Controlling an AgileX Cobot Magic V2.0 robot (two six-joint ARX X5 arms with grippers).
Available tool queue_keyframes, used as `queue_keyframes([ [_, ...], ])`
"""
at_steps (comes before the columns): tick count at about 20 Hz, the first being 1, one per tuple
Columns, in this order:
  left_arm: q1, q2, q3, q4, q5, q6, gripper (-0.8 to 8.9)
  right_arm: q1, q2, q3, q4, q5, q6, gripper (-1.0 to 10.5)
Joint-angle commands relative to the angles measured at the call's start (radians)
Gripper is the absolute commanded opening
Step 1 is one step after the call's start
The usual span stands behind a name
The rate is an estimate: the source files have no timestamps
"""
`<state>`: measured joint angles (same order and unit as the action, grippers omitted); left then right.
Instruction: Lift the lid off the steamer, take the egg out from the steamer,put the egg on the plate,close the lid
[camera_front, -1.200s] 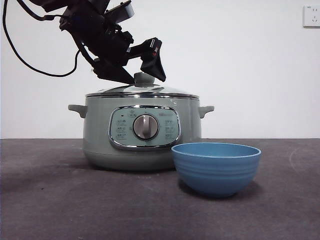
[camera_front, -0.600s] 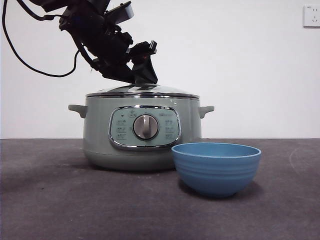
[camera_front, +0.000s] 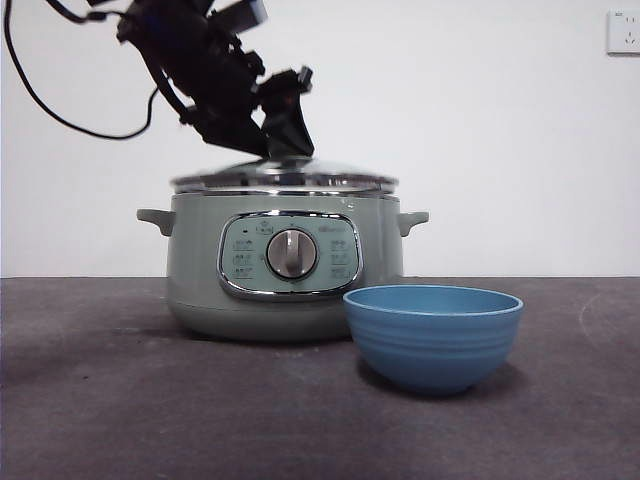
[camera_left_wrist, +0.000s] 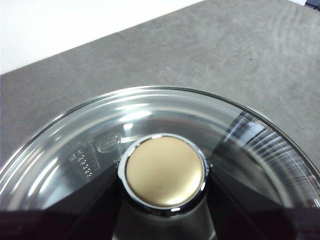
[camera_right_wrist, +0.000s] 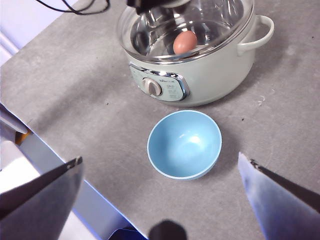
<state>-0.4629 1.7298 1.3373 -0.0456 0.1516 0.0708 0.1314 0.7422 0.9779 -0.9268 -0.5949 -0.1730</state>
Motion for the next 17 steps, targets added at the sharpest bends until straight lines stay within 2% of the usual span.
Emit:
queue_keyframes([
  [1,0.003,-0.086,0.025,0.017,0.010,0.002,-0.08,0.002,-0.001,0.001,0.006,-0.002,0.000,6.0],
  [7,0.008,-0.278,0.025,-0.129,0.005,0.002,-0.08,0.002,0.001,0.001,0.031,-0.002,0.010,6.0],
  [10,0.012,-0.400,0.025,-0.239,-0.041,0.006,-0.08,0.002,0.015,0.001,0.068,-0.001,0.040,6.0],
  [17,0.111,-0.637,0.025,-0.424,-0.043,0.008,-0.08,0.003,0.112,0.002,0.286,-0.001,0.142,5.9],
])
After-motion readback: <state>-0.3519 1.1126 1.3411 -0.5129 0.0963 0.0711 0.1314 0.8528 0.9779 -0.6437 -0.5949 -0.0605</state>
